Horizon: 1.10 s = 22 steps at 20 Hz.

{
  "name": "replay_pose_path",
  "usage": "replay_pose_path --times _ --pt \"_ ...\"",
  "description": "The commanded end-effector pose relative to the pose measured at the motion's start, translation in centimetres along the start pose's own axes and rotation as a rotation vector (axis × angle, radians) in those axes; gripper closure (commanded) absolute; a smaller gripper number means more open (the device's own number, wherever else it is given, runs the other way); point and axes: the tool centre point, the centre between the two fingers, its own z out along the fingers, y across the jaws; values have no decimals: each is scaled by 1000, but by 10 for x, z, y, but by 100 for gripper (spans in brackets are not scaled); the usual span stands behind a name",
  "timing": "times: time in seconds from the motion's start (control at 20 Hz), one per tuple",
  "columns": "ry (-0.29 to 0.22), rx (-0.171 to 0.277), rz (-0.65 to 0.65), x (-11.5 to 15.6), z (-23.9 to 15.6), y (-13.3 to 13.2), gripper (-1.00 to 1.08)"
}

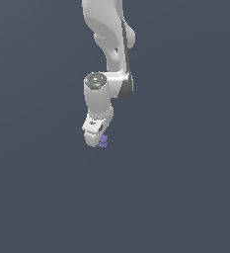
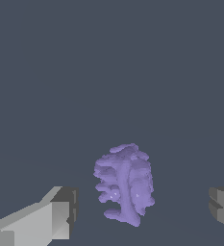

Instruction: Pick up the object and move it to a goal position.

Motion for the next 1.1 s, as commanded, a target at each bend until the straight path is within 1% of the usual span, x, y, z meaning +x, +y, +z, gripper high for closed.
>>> replay_pose_path --times 0.0,0.45,0.8,1.05 --pt "0 2 -47 -4 4 -2 -92" --pt "0 5 -139 -13 13 -6 -92" --pt "0 6 -145 -14 15 -7 -92" --pt "0 6 -146 -14 29 -7 -92"
